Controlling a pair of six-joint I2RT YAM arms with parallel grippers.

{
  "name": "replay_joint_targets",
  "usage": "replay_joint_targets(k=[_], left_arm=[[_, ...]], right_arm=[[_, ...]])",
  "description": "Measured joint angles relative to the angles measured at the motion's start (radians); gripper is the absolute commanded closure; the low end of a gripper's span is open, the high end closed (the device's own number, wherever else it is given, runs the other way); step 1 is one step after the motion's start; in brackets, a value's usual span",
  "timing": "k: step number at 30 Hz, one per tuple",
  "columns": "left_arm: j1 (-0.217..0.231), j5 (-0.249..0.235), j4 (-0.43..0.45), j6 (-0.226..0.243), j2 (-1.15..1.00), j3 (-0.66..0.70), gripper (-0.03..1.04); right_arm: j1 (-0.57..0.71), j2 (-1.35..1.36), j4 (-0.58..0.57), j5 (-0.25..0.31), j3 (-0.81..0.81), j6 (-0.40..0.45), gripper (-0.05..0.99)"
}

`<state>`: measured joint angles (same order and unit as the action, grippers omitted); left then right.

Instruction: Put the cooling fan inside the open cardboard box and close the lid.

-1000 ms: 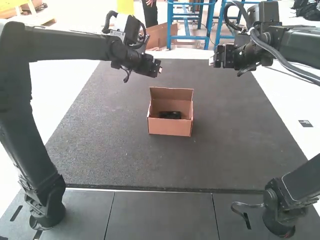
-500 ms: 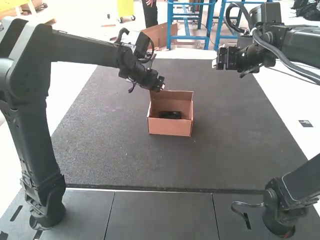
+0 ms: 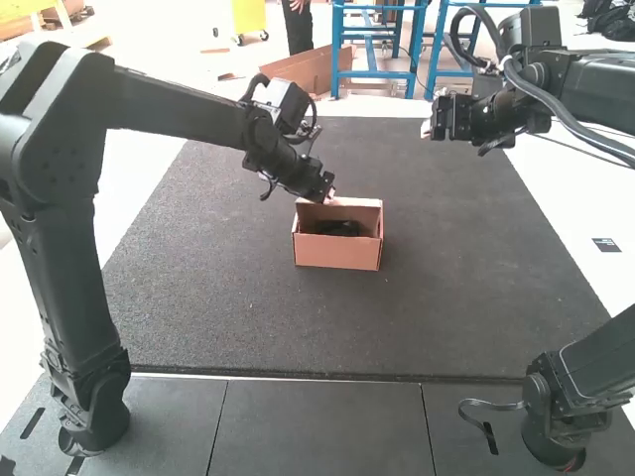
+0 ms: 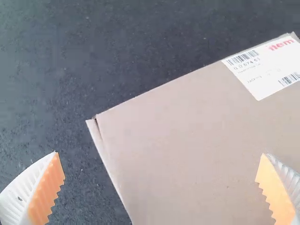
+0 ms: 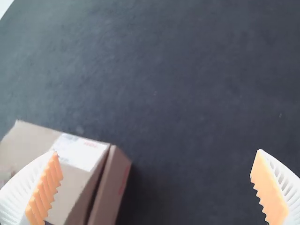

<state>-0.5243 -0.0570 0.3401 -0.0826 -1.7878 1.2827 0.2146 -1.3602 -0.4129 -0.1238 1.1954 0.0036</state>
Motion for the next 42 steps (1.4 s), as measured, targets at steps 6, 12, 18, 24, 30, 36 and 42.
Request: replay_joint_targets(k=[6,12,18,24,30,36,42], left_arm=[[0.001,0.011,-0.027,-0.004,-0.079,-0.031,0.04],[0.001,0.012,-0.035,-0.004,-0.079,-0.031,0.04],[0.001,0.012,0.027,-0.004,-0.066,0.018,0.04],[0.001,0.012,0.056,-0.011,0.092,0.180,0.04],[0.010,0.013,0.028,-0.019,0.306,0.238,0.04],[0.014,0.012,-0.027,-0.019,0.385,0.134,0.04],[0.014,-0.012,-0.217,-0.015,0.536,-0.070,0.04]], right_arm=[[0.000,0.000,-0.016,-0.008,0.000,0.000,0.02],[0.000,0.000,-0.023,-0.008,0.000,0.000,0.02],[0.000,0.000,-0.026,-0.013,0.000,0.000,0.02],[0.000,0.000,-0.025,-0.053,0.000,0.008,0.02],[-0.001,0.024,0.071,-0.078,-0.008,0.035,0.02],[-0.001,0.116,0.096,-0.083,-0.051,0.056,0.02],[-0.001,0.208,0.104,-0.083,-0.107,0.056,0.02]])
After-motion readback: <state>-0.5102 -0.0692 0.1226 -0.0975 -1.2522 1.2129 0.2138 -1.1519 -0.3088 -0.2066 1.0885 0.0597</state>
